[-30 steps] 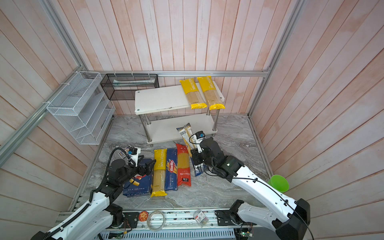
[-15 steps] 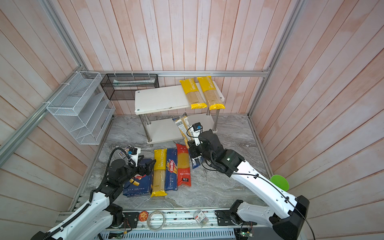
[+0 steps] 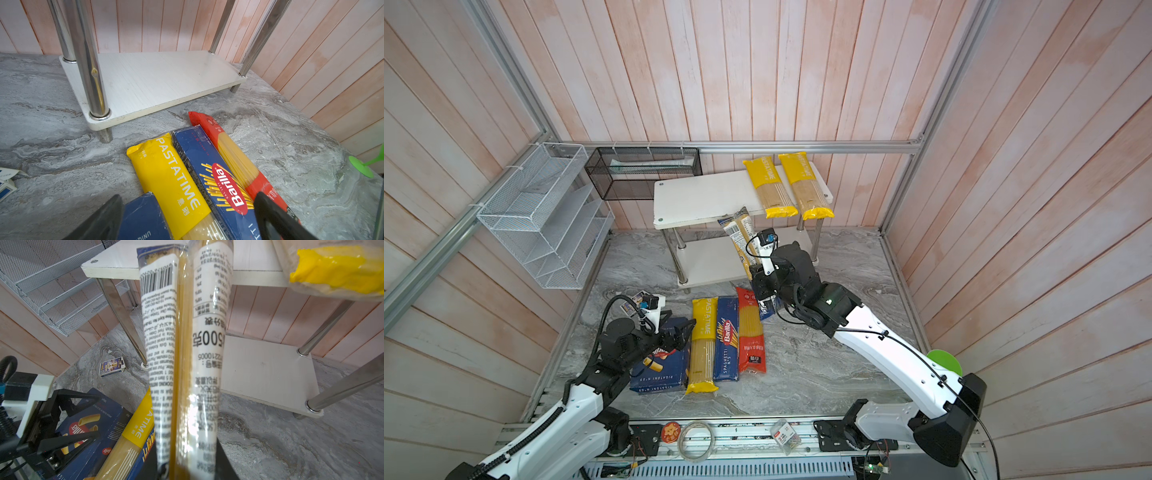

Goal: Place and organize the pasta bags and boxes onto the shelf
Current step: 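Lift the white-labelled spaghetti bag upright with the right gripper, then raise the held white-labelled bag up to the top shelf beside the yellow bags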

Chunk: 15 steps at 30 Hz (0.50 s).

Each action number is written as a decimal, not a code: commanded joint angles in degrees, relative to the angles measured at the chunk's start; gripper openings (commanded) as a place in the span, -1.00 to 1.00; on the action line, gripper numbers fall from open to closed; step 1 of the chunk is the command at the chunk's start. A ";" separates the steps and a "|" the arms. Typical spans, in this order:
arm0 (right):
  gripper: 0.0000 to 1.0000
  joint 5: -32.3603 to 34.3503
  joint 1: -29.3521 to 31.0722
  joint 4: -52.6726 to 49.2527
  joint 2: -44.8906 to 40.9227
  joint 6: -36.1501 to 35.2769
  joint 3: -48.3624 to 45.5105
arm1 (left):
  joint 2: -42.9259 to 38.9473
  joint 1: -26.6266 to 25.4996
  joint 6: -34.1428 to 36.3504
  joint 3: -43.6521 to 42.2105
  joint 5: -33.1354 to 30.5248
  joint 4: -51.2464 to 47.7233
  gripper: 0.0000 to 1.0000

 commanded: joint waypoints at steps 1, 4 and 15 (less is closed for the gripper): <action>-0.70 2.36 0.21 8.61 0.81 -2.44 6.44 | 0.06 -0.18 0.71 1.20 -0.51 0.13 0.99; -0.70 2.99 0.01 7.57 3.79 -3.59 10.41 | 0.02 -0.16 0.68 1.20 -0.45 0.11 0.99; -0.70 1.25 -2.68 5.92 11.22 -4.19 19.60 | -0.31 -0.18 0.67 1.12 -0.58 0.02 0.99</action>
